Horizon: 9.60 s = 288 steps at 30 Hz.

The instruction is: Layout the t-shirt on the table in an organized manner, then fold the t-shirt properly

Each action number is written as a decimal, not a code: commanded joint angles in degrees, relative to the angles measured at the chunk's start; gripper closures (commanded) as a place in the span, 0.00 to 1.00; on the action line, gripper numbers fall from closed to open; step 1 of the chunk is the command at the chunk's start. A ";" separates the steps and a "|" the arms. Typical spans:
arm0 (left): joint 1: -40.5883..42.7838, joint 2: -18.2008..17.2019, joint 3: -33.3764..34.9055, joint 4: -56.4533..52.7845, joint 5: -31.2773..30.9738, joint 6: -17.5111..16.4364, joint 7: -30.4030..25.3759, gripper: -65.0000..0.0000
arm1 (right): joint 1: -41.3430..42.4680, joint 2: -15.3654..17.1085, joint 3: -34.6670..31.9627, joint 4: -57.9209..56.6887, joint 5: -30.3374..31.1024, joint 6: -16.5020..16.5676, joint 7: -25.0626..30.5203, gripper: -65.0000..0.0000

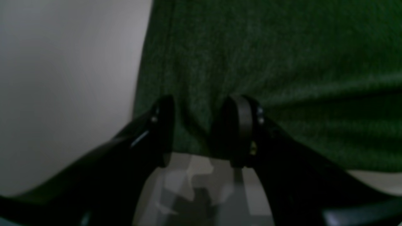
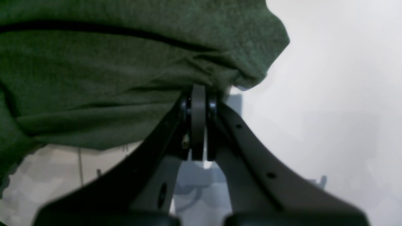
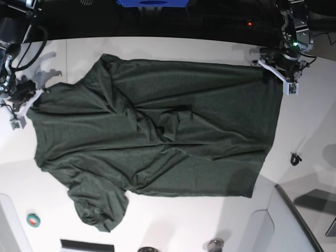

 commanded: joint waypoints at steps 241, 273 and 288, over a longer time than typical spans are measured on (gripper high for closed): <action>7.79 4.43 -21.42 14.68 -18.71 -4.56 10.76 1.00 | -1.99 -11.94 -73.75 29.46 -33.07 -0.50 -12.35 0.21; 7.97 4.34 -21.51 13.45 -18.71 -4.56 10.50 1.00 | 7.51 -20.29 -73.66 12.06 -33.95 -0.59 -8.74 0.99; 8.05 4.34 -21.51 13.45 -18.62 -4.48 10.67 1.00 | 20.87 -20.99 -70.94 12.67 -28.32 -17.38 -6.81 0.99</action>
